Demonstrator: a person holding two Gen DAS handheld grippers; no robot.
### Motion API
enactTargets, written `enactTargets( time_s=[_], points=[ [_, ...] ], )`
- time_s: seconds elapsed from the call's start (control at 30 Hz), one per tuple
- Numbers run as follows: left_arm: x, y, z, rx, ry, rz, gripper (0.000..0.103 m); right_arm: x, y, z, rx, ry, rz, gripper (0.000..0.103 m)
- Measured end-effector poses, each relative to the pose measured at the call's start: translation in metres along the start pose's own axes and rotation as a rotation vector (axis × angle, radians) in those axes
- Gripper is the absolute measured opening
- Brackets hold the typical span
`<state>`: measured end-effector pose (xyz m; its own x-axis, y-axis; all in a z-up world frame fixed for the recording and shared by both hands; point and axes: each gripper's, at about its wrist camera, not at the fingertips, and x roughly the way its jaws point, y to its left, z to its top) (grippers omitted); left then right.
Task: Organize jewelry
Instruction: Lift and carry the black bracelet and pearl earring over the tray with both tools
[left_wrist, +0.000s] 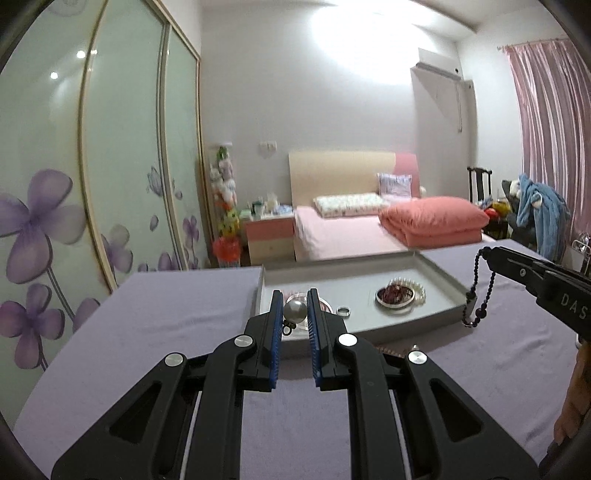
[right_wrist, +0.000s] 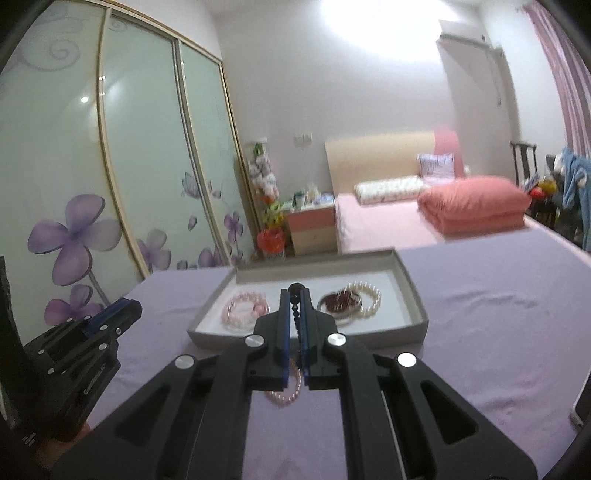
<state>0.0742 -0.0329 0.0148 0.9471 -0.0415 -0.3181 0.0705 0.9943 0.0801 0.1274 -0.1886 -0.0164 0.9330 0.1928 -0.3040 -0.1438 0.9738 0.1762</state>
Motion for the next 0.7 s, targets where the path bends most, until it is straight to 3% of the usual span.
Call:
enactTargets(
  time_s=[0.33,0.7],
  points=[
    [-0.007,0.001,0.002,-0.026,-0.067,0.017,0.014,-0.014,0.014,0.001,-0.087,-0.118,-0.089,0.006],
    [-0.009,0.001,-0.001,-0.033,-0.077,0.016,0.014,-0.014,0.016,0.003,-0.112,-0.159,-0.120,0.006]
  ],
)
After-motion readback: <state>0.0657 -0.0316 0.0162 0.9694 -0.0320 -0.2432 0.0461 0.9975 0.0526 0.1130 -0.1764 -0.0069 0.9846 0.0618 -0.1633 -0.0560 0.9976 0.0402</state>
